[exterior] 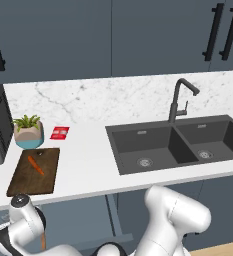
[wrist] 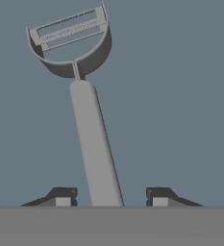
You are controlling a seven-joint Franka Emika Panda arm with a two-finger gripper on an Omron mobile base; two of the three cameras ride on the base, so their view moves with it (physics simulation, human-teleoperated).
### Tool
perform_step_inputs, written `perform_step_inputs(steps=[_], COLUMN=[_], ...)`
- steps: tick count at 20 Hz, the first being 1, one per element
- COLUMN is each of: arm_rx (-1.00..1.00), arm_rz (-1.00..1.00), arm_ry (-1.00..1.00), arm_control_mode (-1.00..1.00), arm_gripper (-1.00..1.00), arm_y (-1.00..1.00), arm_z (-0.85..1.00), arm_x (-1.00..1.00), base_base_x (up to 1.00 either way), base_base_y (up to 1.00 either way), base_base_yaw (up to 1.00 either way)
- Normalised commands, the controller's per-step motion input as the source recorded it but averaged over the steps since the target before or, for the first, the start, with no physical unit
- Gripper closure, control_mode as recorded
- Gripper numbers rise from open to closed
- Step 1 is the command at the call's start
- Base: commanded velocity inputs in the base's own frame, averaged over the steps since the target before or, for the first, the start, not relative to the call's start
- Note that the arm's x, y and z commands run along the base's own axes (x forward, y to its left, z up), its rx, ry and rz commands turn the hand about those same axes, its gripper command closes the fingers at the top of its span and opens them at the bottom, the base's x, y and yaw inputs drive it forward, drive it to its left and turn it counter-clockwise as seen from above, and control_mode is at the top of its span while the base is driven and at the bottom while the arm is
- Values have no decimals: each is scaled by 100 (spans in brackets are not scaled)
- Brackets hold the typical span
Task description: Place the appropriate cutting tool for cutting the carrot skin on the cutting board.
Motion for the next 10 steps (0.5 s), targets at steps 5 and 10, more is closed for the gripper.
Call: perform_step_inputs(steps=[5,10], arm_rx=[0,0], arm_rz=[0,0], arm_ry=[0,0], arm_control_mode=[-100,-100], arm_gripper=[100,100], arm_y=[0,0], arm_z=[0,0], arm_x=[0,0], base_base_x=[0,0], base_base_y=[0,0], base_base_yaw=[0,0])
